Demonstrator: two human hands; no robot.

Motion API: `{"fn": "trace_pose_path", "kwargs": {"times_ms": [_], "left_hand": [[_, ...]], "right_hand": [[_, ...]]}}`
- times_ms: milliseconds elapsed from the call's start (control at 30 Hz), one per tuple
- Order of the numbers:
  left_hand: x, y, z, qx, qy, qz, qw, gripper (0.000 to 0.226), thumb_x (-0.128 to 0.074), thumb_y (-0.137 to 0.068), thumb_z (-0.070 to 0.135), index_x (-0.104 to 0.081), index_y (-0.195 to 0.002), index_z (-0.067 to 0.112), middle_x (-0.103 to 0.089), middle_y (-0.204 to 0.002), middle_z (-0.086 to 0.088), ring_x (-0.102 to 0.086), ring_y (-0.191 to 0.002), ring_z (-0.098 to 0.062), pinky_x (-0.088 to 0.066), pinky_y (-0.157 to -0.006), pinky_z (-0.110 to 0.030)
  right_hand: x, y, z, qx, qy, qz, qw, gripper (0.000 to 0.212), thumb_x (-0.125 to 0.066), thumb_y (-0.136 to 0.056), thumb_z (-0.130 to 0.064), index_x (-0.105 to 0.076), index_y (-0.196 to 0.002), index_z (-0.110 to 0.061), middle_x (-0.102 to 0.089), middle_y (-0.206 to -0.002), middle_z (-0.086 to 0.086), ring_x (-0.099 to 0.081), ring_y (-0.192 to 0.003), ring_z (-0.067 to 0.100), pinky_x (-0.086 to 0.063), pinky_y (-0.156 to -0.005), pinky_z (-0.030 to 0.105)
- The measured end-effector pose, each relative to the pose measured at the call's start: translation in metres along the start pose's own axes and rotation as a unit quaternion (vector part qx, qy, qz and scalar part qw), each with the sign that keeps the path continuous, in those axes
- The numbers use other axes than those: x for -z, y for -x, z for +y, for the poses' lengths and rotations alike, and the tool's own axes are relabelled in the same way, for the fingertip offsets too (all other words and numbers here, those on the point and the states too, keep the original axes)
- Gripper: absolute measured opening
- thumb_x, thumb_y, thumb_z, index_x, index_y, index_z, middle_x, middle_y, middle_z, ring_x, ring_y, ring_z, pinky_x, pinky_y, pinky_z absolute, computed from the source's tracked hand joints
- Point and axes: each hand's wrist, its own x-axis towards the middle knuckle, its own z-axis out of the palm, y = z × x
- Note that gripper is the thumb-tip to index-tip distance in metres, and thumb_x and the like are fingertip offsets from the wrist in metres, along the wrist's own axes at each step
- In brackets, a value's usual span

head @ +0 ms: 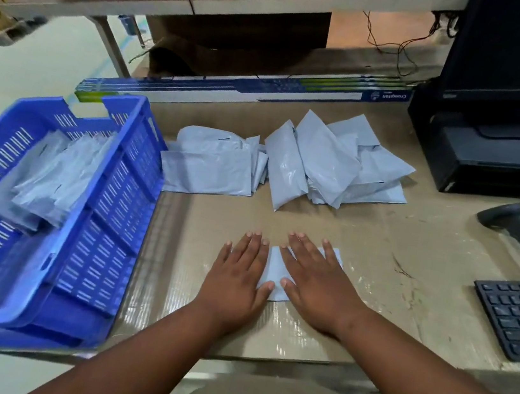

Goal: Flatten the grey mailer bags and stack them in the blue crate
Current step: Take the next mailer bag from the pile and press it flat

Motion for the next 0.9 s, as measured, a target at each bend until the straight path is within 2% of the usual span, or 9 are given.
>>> {"fn": "trace_pose_path", "kwargs": {"times_ms": [100,200,400,500,600,733,833,900], "left_hand": [[-0.004,-0.002,-0.004,0.004,0.017,-0.009,1.0,0.077,-0.025,-0.107,0.06,-0.019,-0.169,0.014,-0.014,-0.177,-0.008,-0.01,-0.164,-0.023,-0.015,-0.131,-0.051],[-0.01,-0.002,-0.006,-0.003,0.02,0.002,1.0,0.074,-0.03,-0.107,0.057,-0.031,-0.165,0.01,-0.028,-0.172,-0.011,-0.023,-0.16,-0.027,-0.022,-0.128,-0.052],[-0.01,-0.013,-0.009,-0.015,0.021,0.007,1.0,0.073,-0.03,-0.108,0.056,-0.035,-0.163,0.009,-0.031,-0.171,-0.013,-0.025,-0.159,-0.029,-0.022,-0.128,-0.053],[-0.007,-0.016,-0.012,-0.013,0.018,-0.006,1.0,0.075,-0.029,-0.107,0.058,-0.031,-0.165,0.011,-0.027,-0.173,-0.012,-0.022,-0.16,-0.029,-0.022,-0.128,-0.054],[-0.004,-0.005,-0.015,-0.012,0.001,-0.005,1.0,0.079,-0.029,-0.105,0.065,-0.025,-0.167,0.014,-0.017,-0.175,-0.013,-0.015,-0.162,-0.03,-0.018,-0.126,-0.06],[0.003,0.029,-0.022,-0.019,-0.019,0.004,1.0,0.088,-0.027,-0.103,0.077,-0.016,-0.17,0.021,-0.005,-0.177,-0.011,-0.004,-0.164,-0.029,-0.01,-0.129,-0.06],[0.007,0.046,-0.029,-0.028,-0.025,-0.009,0.999,0.091,-0.027,-0.101,0.078,-0.007,-0.17,0.022,0.005,-0.178,-0.005,0.005,-0.164,-0.024,-0.014,-0.128,-0.059],[0.006,0.052,-0.03,-0.029,-0.005,-0.012,1.0,0.09,-0.028,-0.102,0.076,0.001,-0.17,0.024,0.01,-0.178,-0.003,0.008,-0.164,-0.022,-0.015,-0.128,-0.057]], "right_hand": [[-0.006,-0.004,-0.002,-0.004,-0.001,-0.013,1.0,0.068,-0.021,-0.108,-0.055,-0.024,-0.168,-0.021,-0.016,-0.177,0.004,-0.012,-0.163,0.024,-0.012,-0.129,0.059],[-0.009,-0.003,0.0,-0.002,0.001,-0.013,1.0,0.068,-0.021,-0.109,-0.055,-0.02,-0.168,-0.022,-0.014,-0.177,0.003,-0.013,-0.163,0.023,-0.014,-0.128,0.057],[-0.007,-0.013,0.001,-0.01,0.011,-0.012,1.0,0.067,-0.021,-0.109,-0.055,-0.023,-0.168,-0.021,-0.017,-0.176,0.004,-0.017,-0.162,0.025,-0.019,-0.127,0.055],[-0.004,-0.014,0.001,-0.011,0.012,-0.022,1.0,0.068,-0.019,-0.108,-0.056,-0.021,-0.168,-0.023,-0.015,-0.177,0.002,-0.015,-0.162,0.023,-0.016,-0.128,0.055],[0.0,-0.008,-0.004,-0.025,0.007,-0.024,0.999,0.073,-0.02,-0.106,-0.062,-0.02,-0.168,-0.025,-0.012,-0.177,0.003,-0.011,-0.163,0.024,-0.01,-0.128,0.062],[0.011,0.005,-0.023,0.01,0.021,-0.013,1.0,0.083,-0.026,-0.101,-0.076,-0.012,-0.169,-0.031,0.002,-0.178,0.002,0.004,-0.164,0.025,-0.003,-0.126,0.068],[0.011,0.007,-0.042,0.053,0.023,-0.004,0.998,0.088,-0.029,-0.099,-0.078,-0.011,-0.17,-0.029,0.003,-0.178,0.002,0.007,-0.164,0.025,-0.001,-0.127,0.067],[0.005,0.005,-0.051,0.043,0.007,-0.014,0.999,0.091,-0.031,-0.098,-0.079,-0.006,-0.17,-0.03,0.007,-0.178,0.001,0.009,-0.164,0.024,-0.002,-0.127,0.067]]}}
